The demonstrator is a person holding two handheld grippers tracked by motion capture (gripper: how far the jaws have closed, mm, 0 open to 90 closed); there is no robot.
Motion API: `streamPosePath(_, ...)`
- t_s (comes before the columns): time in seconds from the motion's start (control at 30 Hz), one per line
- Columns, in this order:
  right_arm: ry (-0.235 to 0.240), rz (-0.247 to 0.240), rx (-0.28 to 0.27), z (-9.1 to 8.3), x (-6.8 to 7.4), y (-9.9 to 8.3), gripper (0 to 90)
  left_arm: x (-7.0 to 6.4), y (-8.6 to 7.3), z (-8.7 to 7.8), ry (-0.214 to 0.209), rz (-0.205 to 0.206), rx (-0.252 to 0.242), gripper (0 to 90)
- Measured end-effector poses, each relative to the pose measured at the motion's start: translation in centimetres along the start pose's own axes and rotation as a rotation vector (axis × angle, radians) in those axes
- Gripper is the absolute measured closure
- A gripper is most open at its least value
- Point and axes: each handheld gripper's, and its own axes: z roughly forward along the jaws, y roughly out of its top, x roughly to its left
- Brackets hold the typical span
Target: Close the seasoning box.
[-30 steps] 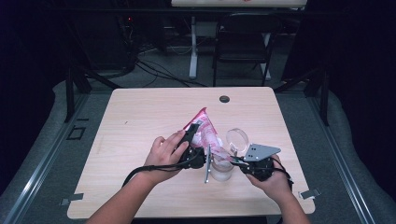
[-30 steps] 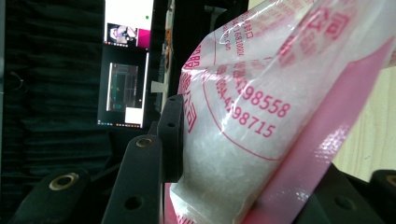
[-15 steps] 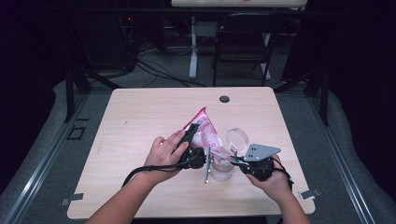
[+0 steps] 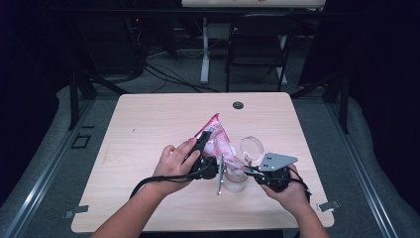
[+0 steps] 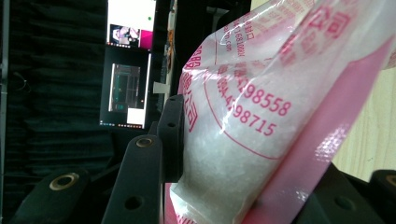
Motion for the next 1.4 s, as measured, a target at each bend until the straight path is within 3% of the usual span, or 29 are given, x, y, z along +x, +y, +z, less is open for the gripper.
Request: streamPosePath(1.4, -0.011, 0.008, 0.01, 0.42, -0.13, -0.2, 90.0, 0.09, 0.19, -0.02, 0.003, -0.004, -0.007, 64.8)
